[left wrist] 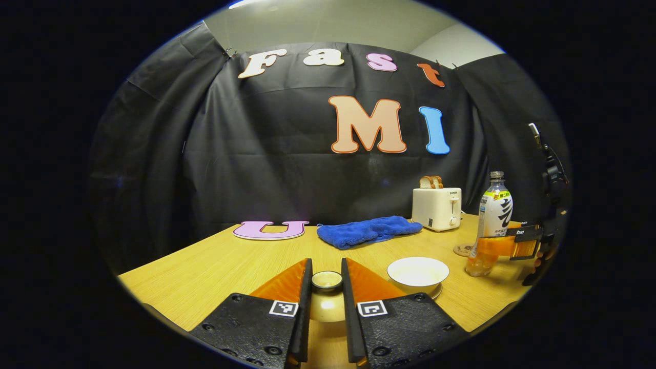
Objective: Open the teacup lid with one hand, grasp the water bottle and pour water into the teacup with the other hand; after pouring, place the water bottle on the coaster and then close the teacup lid.
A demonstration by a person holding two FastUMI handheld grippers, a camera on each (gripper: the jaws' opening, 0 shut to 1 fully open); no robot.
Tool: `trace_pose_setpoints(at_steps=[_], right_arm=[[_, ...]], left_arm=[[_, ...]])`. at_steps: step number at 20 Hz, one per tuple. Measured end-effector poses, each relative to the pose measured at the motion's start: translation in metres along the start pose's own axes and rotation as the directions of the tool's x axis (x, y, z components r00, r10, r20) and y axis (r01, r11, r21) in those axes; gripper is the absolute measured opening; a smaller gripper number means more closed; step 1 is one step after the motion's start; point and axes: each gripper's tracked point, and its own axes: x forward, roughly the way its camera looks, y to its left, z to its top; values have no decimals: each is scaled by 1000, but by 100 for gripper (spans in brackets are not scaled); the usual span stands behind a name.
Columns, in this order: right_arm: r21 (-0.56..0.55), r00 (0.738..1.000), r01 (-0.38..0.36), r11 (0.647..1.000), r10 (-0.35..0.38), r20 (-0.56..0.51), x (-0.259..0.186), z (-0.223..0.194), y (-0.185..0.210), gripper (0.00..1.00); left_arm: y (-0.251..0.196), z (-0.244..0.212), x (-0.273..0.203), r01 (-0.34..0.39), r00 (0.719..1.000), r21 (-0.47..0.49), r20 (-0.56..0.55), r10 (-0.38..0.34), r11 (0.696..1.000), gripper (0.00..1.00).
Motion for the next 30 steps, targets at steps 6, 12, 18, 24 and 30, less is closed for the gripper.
trace_pose_setpoints(at_steps=[6, 12, 18, 24, 30], right_arm=[[-238, 993, 117, 964, -117, 11, -7, 7, -18, 66], [-444, 985, 168, 880, -162, 52, -14, 26, -23, 67], [-666, 978, 205, 717, -169, 120, -9, 47, -13, 61], [-848, 967, 250, 467, -164, 195, -4, 47, 0, 59], [-928, 950, 307, 211, -120, 287, -8, 60, 13, 59]], left_arm=[[1, 0, 0, 0, 1000, 0, -1, 0, 1000, 28], [1, 0, -1, 0, 1000, 0, -2, 0, 1000, 27], [1, 1, -1, 0, 1000, 0, -1, 0, 1000, 28], [1, 1, 0, 1, 1000, -1, -2, -1, 1000, 28], [2, 1, -1, 1, 1000, -1, -3, -1, 1000, 28]])
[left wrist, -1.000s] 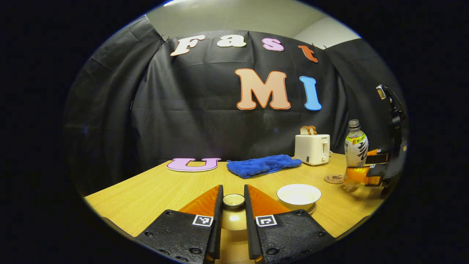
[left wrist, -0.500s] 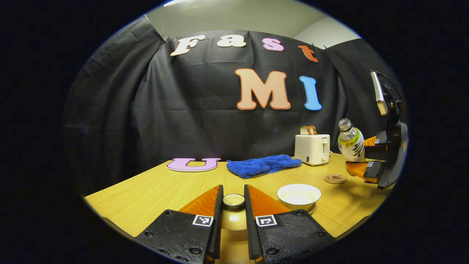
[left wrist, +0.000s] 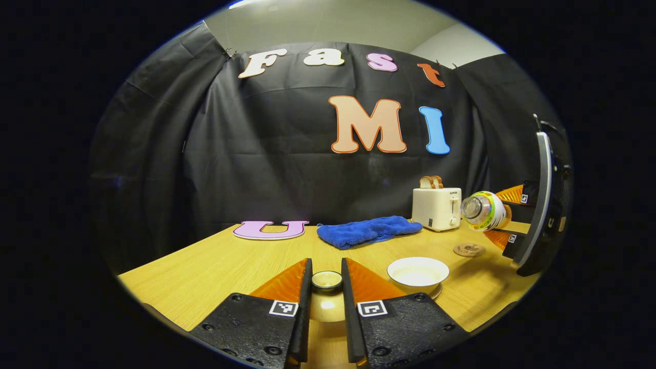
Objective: Open the teacup lid with one hand, grasp the water bottle and pour water into the teacup with the other hand; after pouring, place the water bottle on the coaster and then close the teacup lid.
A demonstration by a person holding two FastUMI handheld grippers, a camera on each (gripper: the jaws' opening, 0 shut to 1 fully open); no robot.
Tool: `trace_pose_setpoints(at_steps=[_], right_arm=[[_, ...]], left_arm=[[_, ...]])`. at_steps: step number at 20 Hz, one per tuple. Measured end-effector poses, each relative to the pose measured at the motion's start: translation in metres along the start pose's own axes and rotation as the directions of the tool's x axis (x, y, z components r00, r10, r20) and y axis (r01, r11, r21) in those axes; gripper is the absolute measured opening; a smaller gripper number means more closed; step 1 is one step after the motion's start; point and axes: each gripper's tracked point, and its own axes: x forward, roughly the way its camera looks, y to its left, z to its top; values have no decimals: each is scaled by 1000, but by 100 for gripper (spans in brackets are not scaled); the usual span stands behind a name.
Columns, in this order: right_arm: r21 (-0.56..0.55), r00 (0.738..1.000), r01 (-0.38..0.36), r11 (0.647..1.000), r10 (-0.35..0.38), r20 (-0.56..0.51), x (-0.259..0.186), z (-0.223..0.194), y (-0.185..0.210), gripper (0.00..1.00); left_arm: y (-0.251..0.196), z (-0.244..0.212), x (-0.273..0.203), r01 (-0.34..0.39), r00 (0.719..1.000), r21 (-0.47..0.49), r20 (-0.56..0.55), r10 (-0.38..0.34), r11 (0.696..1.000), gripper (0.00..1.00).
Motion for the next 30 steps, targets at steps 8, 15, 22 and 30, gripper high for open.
trace_pose_setpoints(at_steps=[8, 15, 22, 30], right_arm=[[-196, 998, 58, 979, -52, 34, 2, 5, -5, 61], [-295, 995, 93, 951, -78, 63, 1, 10, -7, 61], [-367, 990, 130, 921, -102, 94, 0, 16, -9, 60], [-455, 984, 163, 875, -111, 139, 0, 22, -15, 58]], left_arm=[[0, -1, 0, 0, 1000, -1, 1, 0, 1000, 28], [0, -1, 0, 0, 1000, -1, 0, 0, 1000, 28], [0, -1, 1, 0, 1000, -1, 0, 0, 1000, 28], [-1, -2, 1, 0, 1000, -2, 0, 0, 1000, 28]])
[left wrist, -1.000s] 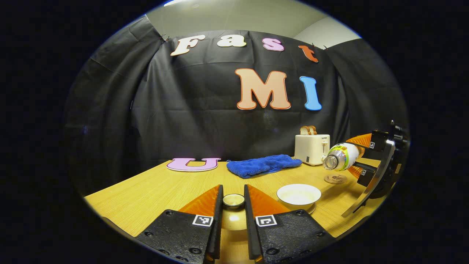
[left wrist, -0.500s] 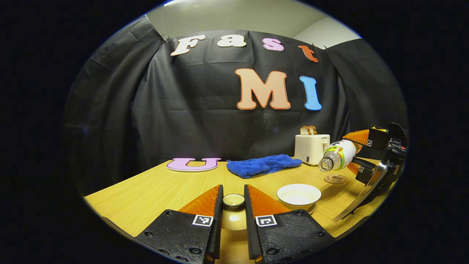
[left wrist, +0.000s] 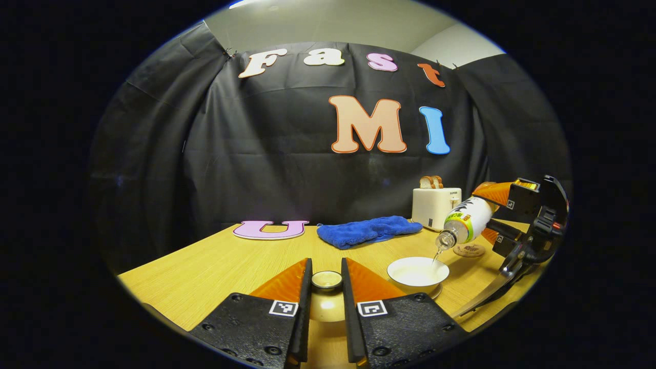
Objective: Open the teacup lid with one hand, grasp the water bottle and pour water into the teacup with the other hand; after pouring, place the water bottle on the coaster and then close the teacup lid.
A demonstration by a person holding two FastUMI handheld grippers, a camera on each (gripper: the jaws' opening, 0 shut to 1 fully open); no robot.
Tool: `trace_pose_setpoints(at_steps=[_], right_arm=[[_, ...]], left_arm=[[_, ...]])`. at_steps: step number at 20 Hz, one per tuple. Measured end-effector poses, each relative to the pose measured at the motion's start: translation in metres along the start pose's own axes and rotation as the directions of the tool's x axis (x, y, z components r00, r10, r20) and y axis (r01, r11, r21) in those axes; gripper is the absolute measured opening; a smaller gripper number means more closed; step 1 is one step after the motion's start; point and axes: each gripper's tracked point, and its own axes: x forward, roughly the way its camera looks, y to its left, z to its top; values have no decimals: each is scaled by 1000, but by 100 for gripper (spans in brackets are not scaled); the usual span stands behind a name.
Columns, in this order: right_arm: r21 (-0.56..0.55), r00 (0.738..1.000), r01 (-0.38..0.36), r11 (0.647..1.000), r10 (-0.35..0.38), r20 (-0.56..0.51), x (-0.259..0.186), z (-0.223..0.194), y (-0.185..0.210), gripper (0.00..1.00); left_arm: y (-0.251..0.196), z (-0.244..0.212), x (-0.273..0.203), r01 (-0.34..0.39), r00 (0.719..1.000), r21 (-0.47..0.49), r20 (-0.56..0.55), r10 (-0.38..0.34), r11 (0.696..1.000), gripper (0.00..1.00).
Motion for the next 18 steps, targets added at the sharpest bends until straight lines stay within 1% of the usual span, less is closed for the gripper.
trace_pose_setpoints(at_steps=[3, 4, 7, 10, 11, 16, 17, 18], right_arm=[[-44, 999, 32, 999, -32, 13, -1, 1, -3, 58], [-59, 999, 46, 997, -45, 19, -2, 2, -4, 60], [-104, 997, 78, 991, -75, 35, -2, 3, -8, 61], [-122, 995, 100, 987, -95, 44, -3, 6, -10, 58], [-133, 994, 107, 985, -101, 50, -3, 6, -11, 60], [-165, 990, 141, 976, -134, 53, 1, 1, -18, 58], [-164, 989, 144, 976, -137, 52, 2, -1, -19, 61], [-159, 989, 145, 977, -139, 50, 3, -1, -20, 61]], left_arm=[[0, 0, 0, 0, 1000, 0, 0, 0, 1000, 28], [0, 1, 0, 0, 1000, 0, 0, 0, 1000, 28], [0, 0, 0, 0, 1000, 0, 0, 0, 1000, 28], [0, 0, 0, 0, 1000, -1, 0, 0, 1000, 28], [1, 0, 0, 0, 1000, 0, 0, 0, 1000, 28], [0, 1, 0, 0, 1000, -1, -1, 0, 1000, 28], [1, 0, 0, 0, 1000, -1, 0, 0, 1000, 28], [0, 0, 0, 0, 1000, 0, 0, 0, 1000, 28]])
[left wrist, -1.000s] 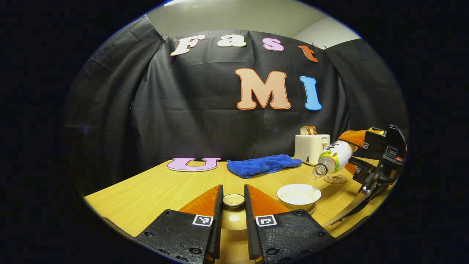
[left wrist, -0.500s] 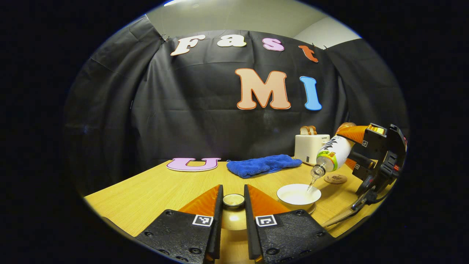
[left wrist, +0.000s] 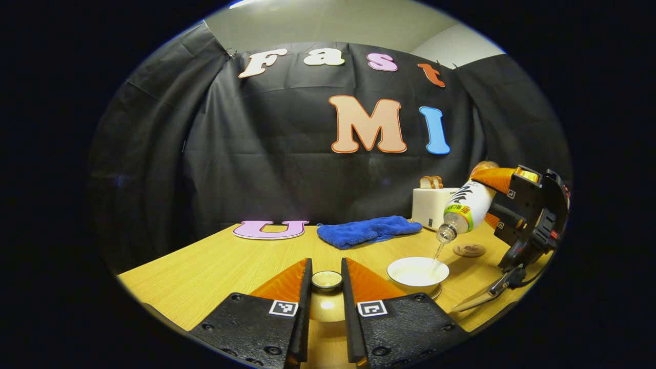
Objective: Open the teacup lid with one hand, grasp the water bottle and pour water into the teacup with the other hand; after pouring, place the water bottle on the coaster and then close the teacup lid.
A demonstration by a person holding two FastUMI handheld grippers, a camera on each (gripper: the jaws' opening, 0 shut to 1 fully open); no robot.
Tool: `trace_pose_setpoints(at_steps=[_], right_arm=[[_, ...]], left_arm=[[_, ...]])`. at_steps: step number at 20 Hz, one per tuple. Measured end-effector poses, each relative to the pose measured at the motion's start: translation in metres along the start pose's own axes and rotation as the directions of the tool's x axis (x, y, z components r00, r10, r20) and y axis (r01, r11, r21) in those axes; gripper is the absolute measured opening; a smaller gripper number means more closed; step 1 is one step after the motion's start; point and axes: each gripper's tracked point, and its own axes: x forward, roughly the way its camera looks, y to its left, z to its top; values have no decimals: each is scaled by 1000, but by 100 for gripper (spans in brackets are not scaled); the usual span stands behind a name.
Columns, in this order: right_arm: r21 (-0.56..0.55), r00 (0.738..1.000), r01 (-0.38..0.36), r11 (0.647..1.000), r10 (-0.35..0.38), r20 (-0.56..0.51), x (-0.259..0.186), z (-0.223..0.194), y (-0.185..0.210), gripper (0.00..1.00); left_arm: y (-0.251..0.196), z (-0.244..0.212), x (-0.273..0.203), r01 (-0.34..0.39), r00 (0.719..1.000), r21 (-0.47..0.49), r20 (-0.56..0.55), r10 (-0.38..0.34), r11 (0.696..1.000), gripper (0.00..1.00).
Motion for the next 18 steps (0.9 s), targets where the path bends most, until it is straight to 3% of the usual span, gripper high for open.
trace_pose_setpoints(at_steps=[1, 6, 9, 11, 15, 16, 17, 18], right_arm=[[0, 1000, 4, 1000, -4, -1, -3, 0, -4, 58], [44, 1000, -20, 999, 20, -1, -6, 1, 1, 61], [158, 996, -82, 984, 86, -18, -12, -1, 14, 58], [277, 986, -152, 949, 164, -19, -19, 3, 27, 60], [531, 950, -251, 809, 310, -24, -30, 4, 53, 63], [599, 939, -262, 757, 342, -22, -33, 0, 56, 63], [671, 927, -269, 691, 375, -13, -36, -2, 60, 58], [742, 912, -275, 611, 411, -1, -37, -7, 65, 59]], left_arm=[[0, 0, 0, 0, 1000, 0, 0, 0, 1000, 28], [0, 0, 0, 0, 1000, 1, 0, 0, 1000, 28], [0, 0, 0, 0, 1000, 0, 0, 0, 1000, 28], [0, 0, 0, 0, 1000, 1, 0, 0, 1000, 28], [0, 0, 0, 0, 1000, 1, 1, 0, 1000, 28], [0, 1, 0, 0, 1000, 1, 1, 0, 1000, 28], [0, 0, 0, 0, 1000, 1, 0, 0, 1000, 28], [0, 1, 0, 0, 1000, 1, 1, 0, 1000, 28]])
